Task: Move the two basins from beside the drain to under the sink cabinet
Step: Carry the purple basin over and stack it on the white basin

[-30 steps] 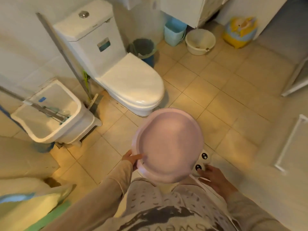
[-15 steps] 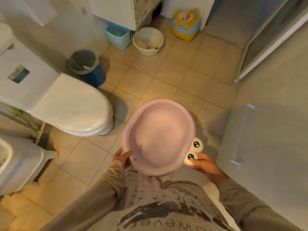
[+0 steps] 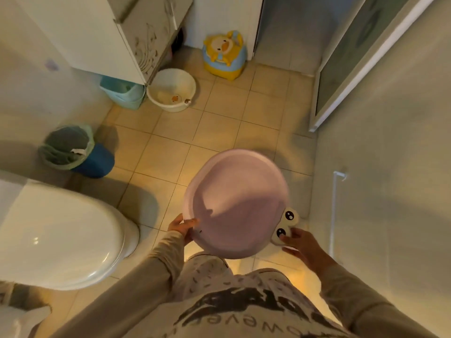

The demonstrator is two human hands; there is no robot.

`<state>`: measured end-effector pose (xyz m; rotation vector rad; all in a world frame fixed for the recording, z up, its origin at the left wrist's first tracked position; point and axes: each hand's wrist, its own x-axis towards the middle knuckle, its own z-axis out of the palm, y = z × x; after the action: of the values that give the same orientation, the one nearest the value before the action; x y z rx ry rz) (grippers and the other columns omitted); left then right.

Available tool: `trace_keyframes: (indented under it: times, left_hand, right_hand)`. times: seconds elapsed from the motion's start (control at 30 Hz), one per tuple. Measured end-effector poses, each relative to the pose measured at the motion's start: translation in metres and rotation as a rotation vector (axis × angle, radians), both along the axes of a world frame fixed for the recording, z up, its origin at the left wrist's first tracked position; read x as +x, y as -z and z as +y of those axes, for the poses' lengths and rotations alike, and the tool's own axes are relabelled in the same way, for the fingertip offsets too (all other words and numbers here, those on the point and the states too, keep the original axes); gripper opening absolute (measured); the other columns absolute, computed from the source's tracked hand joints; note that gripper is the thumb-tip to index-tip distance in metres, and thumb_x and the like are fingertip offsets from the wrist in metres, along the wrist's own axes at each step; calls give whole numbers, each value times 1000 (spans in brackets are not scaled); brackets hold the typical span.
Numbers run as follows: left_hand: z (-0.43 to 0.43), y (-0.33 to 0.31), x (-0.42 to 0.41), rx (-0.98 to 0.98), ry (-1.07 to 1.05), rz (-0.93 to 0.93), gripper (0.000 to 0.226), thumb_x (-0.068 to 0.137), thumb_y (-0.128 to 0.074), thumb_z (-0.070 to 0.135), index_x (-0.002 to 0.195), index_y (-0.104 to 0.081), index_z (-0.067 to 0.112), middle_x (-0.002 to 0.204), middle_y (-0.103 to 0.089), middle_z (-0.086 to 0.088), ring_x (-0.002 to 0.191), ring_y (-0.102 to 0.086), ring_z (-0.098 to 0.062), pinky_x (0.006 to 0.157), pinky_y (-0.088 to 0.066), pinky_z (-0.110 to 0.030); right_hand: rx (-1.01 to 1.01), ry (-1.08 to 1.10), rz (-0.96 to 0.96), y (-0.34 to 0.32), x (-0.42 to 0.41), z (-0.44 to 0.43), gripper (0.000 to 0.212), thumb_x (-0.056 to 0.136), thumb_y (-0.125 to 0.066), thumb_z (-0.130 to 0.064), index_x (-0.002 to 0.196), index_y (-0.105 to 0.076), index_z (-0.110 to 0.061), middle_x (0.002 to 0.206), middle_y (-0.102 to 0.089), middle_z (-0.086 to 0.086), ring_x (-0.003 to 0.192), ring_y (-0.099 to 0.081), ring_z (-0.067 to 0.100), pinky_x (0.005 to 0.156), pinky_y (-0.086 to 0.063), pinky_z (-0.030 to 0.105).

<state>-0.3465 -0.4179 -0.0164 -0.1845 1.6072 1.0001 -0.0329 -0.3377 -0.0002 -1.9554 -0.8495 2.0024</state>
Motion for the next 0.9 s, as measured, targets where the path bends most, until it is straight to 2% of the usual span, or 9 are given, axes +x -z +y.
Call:
trace_keyframes:
  times: [0.13,0.27,0.43,0.53,0.6,0.67,0.77,0.83,0.9]
  left_hand:
    - [62,0,-24,-2,23,-19,39,77,-65,-3,112,-56,11,87,-60,-11,80,-58,-32,73,-53,-44]
    - [121,-6,-49,-16,51,-16,34,78,-64,-2,108,-55,10,87,-61,-11,75,-59,-29,71,-54,-41]
    - [194,-9,-63,-35,45,-44,21,79,-61,-5,88,-58,13,84,-59,-12,70,-56,-29,42,-56,-30]
    - [237,-7,-62,-37,35,-38,25,78,-62,-6,97,-56,10,86,-59,-11,71,-56,-29,45,-57,-30]
    - [267,-4,-61,-42,14,-35,23,78,-62,-5,95,-57,10,86,-59,-11,71,-57,-30,46,-58,-31]
    - [296,-2,-58,-50,-17,-46,21,78,-63,-5,90,-57,10,86,-59,-12,72,-57,-30,44,-58,-31]
    - [341,-3,-52,-82,-66,-40,26,79,-63,-4,100,-55,8,85,-60,-11,70,-59,-30,48,-58,-34]
    - [371,-4,-49,-83,-125,-41,20,80,-62,-5,95,-57,6,83,-61,-11,69,-59,-29,50,-57,-36]
    - [401,-8,-49,-76,-188,-38,17,80,-62,-6,91,-58,7,81,-60,-10,67,-58,-27,45,-57,-35]
  right_hand:
    - [8,66,0,-4,-23,47,40,81,-68,-1,119,-57,1,109,-65,16,100,-60,29,84,-50,40]
    - [18,121,12,-13,-43,93,36,81,-67,0,117,-59,2,108,-65,19,98,-60,30,75,-53,35]
    - [32,132,26,-13,-52,164,38,81,-67,0,118,-58,1,105,-66,16,97,-61,29,71,-53,33]
    - [19,108,32,-8,-55,215,39,81,-67,-2,119,-57,0,110,-65,17,102,-59,30,74,-52,34]
    - [14,86,39,-3,-55,254,39,81,-68,-2,118,-57,0,112,-65,17,103,-60,30,77,-51,34]
    - [13,47,40,1,-54,295,38,80,-68,-3,117,-59,1,111,-65,17,101,-60,29,72,-52,31]
    - [6,-17,34,-1,-54,360,40,80,-69,-4,118,-60,1,102,-67,13,95,-62,27,69,-53,30]
    - [-1,-55,39,-4,-57,405,40,80,-69,-3,119,-59,2,98,-67,11,92,-61,26,69,-52,30]
    - [5,-109,51,-8,-65,450,42,81,-68,-3,121,-57,3,102,-66,12,94,-61,26,73,-52,32]
